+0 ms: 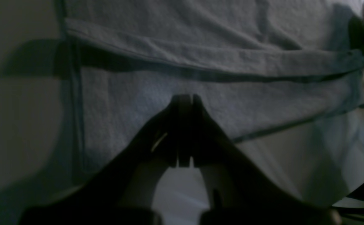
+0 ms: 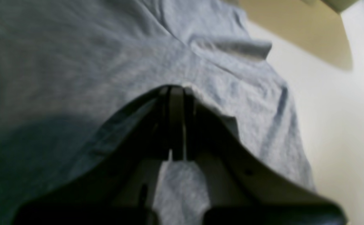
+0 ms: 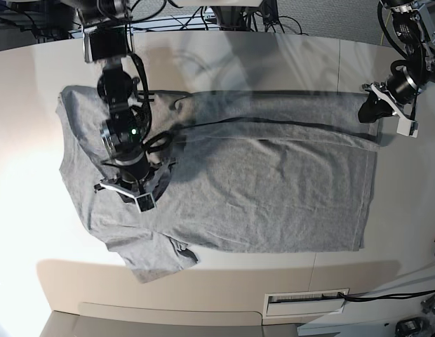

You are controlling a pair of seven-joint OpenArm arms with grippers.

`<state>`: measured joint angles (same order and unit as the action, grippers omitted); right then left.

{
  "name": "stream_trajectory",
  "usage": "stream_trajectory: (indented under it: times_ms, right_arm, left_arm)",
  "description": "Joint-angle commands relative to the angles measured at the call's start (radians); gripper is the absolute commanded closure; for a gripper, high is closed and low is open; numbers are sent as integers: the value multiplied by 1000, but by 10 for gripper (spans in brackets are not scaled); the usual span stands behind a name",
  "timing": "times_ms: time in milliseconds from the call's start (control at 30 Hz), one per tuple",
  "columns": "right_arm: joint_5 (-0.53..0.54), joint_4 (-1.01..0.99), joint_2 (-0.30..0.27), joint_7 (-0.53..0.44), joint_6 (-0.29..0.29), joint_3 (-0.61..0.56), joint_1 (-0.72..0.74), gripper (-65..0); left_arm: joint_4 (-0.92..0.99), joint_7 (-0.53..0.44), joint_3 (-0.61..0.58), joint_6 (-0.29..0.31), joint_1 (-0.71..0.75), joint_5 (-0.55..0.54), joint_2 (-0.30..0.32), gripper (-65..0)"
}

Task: Fold the T-shirt properly
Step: 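Grasp the folded fabric with the right gripper and drag it toward the hem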

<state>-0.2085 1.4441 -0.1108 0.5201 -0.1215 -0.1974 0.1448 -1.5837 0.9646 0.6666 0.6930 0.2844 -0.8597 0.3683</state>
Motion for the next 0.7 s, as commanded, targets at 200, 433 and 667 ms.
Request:
stream_trajectory:
  times_ms: [200, 433, 667]
  right_arm:
    - [-1, -215, 0, -135, 14, 3, 109, 0]
    - [10, -230, 1, -195, 15, 3, 126, 0]
    - [10, -230, 12, -214, 120, 3, 135, 0]
  left_arm:
    - [-15, -22, 4, 5, -4, -23, 16, 0]
    - [-15, -22, 4, 5, -4, -24, 16, 0]
    - [-15, -22, 4, 5, -5, -23, 16, 0]
